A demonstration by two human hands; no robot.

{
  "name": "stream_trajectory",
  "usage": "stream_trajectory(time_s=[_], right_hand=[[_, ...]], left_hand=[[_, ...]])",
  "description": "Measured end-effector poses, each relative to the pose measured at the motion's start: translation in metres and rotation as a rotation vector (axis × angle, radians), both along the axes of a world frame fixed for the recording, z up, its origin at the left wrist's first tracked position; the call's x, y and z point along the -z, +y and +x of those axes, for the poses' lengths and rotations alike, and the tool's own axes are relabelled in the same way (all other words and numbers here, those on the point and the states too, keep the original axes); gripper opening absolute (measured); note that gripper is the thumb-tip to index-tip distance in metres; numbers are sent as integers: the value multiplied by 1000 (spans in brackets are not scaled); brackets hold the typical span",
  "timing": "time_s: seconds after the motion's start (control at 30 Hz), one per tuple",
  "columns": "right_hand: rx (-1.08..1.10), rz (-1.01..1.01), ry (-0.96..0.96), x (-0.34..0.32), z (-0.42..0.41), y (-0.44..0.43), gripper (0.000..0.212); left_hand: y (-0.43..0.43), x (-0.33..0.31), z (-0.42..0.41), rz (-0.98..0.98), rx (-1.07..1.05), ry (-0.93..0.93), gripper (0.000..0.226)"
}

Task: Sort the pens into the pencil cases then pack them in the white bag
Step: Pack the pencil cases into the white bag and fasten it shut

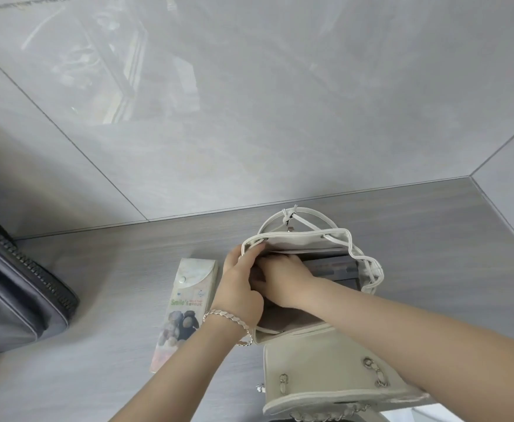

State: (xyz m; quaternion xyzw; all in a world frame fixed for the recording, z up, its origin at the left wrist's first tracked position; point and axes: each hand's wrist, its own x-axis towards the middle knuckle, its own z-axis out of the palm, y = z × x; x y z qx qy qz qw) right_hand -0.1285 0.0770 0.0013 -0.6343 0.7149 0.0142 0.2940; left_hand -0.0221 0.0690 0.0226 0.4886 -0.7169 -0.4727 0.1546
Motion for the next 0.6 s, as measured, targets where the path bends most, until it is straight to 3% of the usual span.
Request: stream_trajectory(time_s=[0.13, 0.2, 0.43, 0.53, 0.6], right_hand=[[121, 145, 384, -12, -26, 23, 42], [109, 215, 454, -16, -37, 29, 32], [158, 207, 411, -16, -41, 24, 30], [172, 174, 285, -28, -50, 34, 35], [189, 52, 193, -37, -51, 44, 28]], left_hand=[[-3, 1, 2, -24, 5, -14, 88], [-1, 2, 2, -31, -5, -15, 89], [-8, 10, 2, 16, -32, 51, 89], [-15, 9, 9, 115, -9, 241, 77], [-15, 7, 21, 215, 33, 385, 69]])
